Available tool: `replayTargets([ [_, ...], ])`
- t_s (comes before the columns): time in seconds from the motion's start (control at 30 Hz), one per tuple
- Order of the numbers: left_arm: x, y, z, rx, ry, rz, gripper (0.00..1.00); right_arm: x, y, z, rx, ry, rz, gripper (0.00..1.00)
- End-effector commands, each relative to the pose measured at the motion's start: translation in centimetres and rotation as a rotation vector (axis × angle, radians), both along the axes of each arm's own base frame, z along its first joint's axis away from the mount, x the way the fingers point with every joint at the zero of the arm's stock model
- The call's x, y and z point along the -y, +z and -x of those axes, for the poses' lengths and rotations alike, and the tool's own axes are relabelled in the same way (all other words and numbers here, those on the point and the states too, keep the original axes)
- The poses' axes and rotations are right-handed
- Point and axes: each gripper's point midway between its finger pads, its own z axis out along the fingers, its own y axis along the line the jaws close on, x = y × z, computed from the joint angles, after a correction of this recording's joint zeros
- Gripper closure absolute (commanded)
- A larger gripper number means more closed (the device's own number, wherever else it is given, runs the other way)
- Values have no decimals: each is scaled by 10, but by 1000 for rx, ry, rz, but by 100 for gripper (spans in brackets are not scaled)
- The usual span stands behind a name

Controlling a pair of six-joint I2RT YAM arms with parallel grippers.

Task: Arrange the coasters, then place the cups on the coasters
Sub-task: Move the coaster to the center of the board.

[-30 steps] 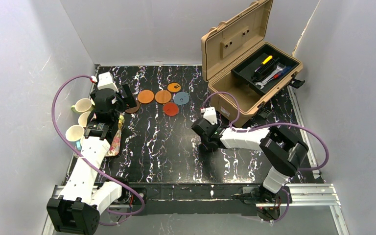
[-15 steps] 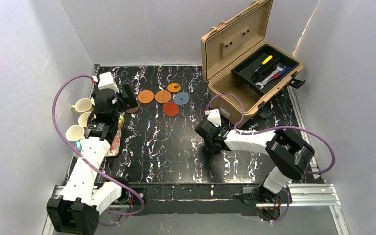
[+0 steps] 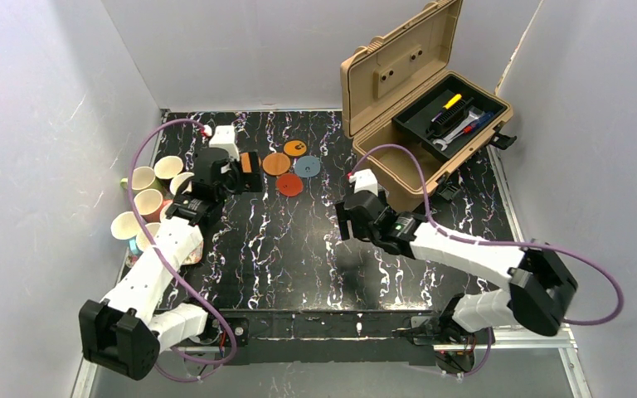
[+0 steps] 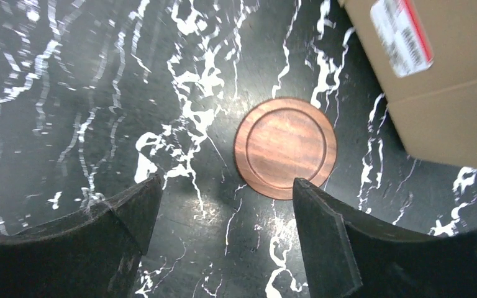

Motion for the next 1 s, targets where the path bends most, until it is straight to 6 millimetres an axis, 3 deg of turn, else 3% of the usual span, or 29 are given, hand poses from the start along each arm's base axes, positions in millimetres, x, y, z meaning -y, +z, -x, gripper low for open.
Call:
replayTargets([
  [0.0, 20, 6, -6, -11, -72, -21, 3, -12, 74, -12, 162, 66, -120, 12],
  [0.27, 52, -6, -36, -122, -133, -2, 13, -3, 158, -30, 364, 129, -157, 6],
  [0.4, 70, -19, -61, -175, -154, 18, 18, 0, 179, -45, 412, 148, -200, 5],
  [0.57, 89, -48, -96, -262, -166, 19, 24, 10, 185, -61, 410, 144, -245, 6],
  [0.7, 100, -69, -119, -322, -168, 16, 28, 20, 186, -63, 411, 141, -271, 6],
  [0.97, 114, -128, -143, -452, -166, 25, 32, 32, 180, -62, 408, 131, -278, 5],
])
